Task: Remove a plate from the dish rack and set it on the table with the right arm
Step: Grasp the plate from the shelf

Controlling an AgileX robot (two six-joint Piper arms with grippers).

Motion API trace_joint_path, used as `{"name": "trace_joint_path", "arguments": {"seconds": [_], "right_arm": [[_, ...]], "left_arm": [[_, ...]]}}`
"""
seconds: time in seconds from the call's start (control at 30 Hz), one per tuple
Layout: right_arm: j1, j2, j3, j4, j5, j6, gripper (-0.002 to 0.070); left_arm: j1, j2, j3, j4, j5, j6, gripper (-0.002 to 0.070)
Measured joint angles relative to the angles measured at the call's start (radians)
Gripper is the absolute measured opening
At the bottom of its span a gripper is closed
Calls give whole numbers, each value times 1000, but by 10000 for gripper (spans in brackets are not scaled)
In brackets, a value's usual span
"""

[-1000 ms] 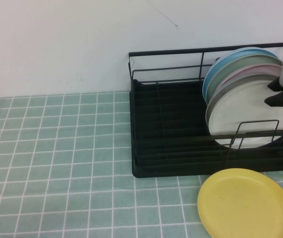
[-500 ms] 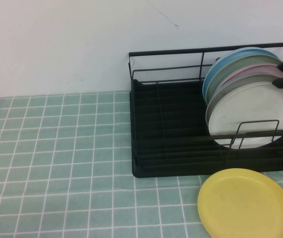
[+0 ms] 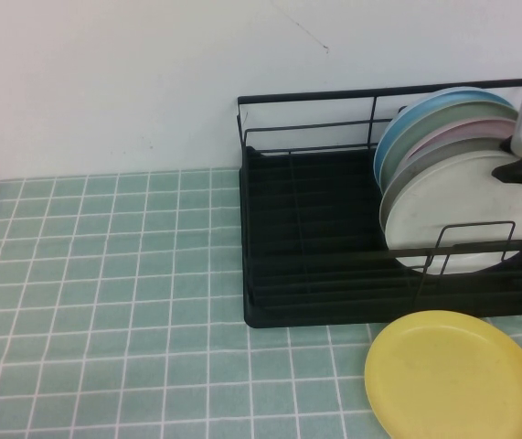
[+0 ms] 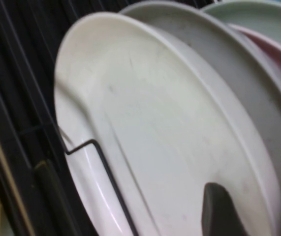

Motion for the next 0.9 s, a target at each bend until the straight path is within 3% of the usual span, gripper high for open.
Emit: {"name": "trace_joint_path", "arguments": {"seconds": [0.23,0.43,0.9], "right_arm": [[0,28,0,18,-25,-2,265],[0,28,0,38,-37,-14,101],[0,28,0,36,-37,-23,100]], "left_arm": [[0,0,0,0,0,0,-3],[0,0,0,0,0,0,-3],[0,0,0,0,0,0,-3]]}}
